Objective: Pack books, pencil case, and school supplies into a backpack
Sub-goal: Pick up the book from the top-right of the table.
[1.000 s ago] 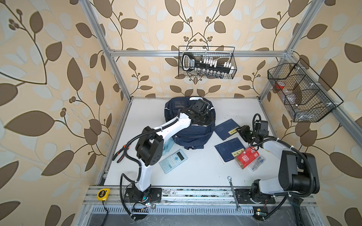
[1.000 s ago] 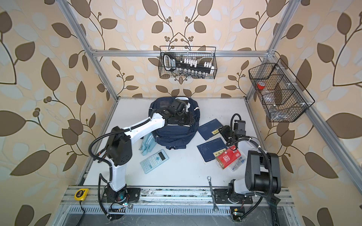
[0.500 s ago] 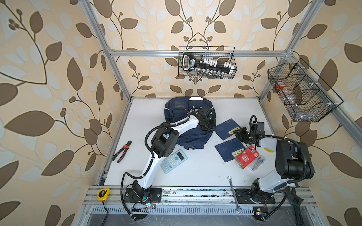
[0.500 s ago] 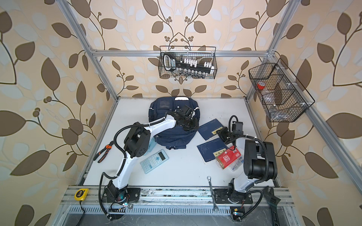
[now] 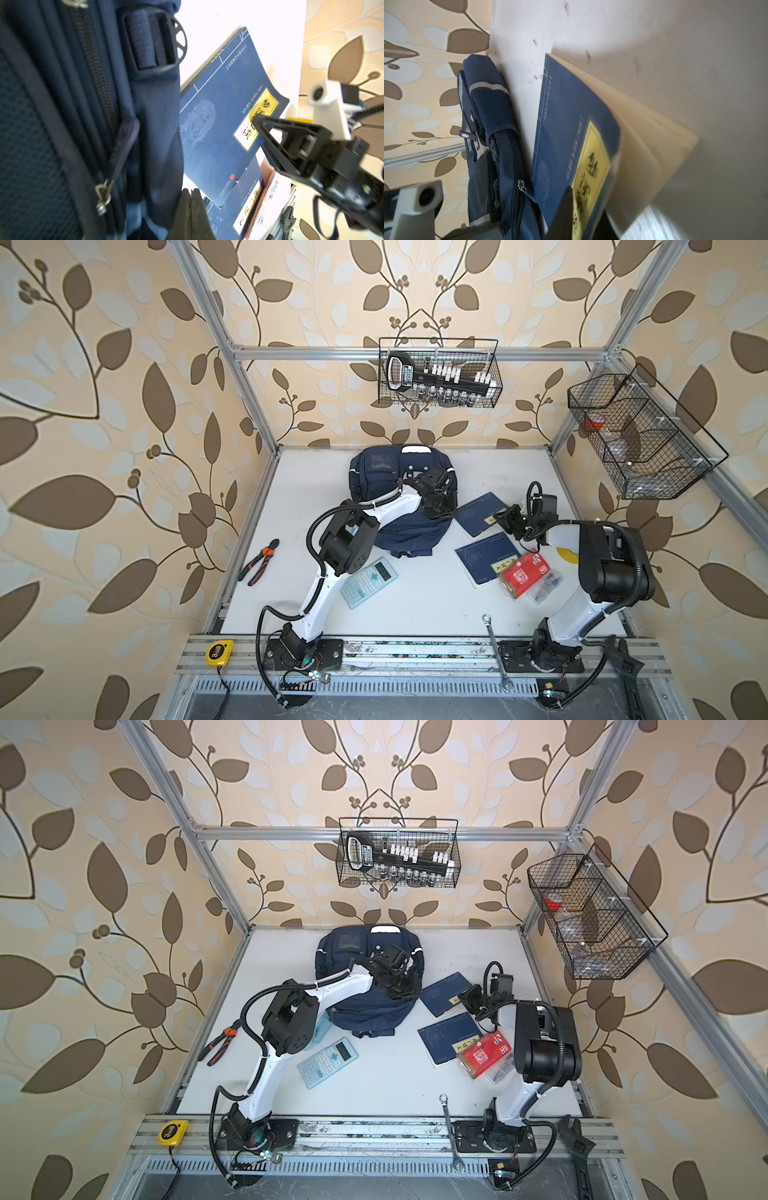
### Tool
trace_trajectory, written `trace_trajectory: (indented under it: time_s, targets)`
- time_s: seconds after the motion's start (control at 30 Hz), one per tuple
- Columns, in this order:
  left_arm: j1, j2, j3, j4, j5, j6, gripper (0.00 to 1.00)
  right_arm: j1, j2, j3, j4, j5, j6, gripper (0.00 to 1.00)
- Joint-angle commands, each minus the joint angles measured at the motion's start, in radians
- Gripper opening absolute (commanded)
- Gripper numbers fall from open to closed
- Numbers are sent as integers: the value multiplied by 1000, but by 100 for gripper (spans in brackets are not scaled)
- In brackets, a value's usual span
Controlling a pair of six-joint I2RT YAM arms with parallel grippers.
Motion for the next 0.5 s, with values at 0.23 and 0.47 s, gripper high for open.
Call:
trace_trajectory:
  time_s: [0.23, 0.47]
  targets:
    - [-6, -120, -3, 24, 9, -21, 54, 25, -131, 20, -88, 34, -48, 0]
    - [1, -41, 63, 61, 54, -44, 65, 26, -329, 30, -231, 80, -91, 0]
